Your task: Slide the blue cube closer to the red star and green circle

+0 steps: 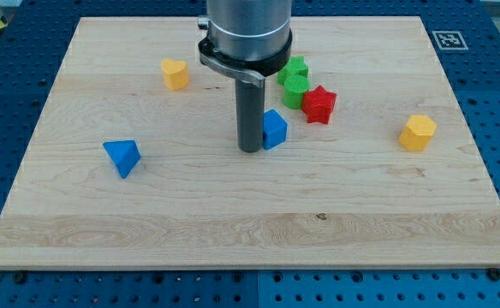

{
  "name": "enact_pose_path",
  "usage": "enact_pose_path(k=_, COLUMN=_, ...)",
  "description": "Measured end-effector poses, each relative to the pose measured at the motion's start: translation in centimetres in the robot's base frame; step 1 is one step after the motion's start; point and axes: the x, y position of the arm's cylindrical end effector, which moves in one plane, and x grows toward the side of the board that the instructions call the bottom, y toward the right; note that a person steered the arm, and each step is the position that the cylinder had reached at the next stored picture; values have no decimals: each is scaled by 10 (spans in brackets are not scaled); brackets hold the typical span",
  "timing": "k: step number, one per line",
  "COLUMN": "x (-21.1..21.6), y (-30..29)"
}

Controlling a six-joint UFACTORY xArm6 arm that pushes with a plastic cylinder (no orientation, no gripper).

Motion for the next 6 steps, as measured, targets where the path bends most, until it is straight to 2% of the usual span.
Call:
enact_pose_path(k=3, x=-23, y=22)
enact_pose_path(k=6, x=-17, y=17)
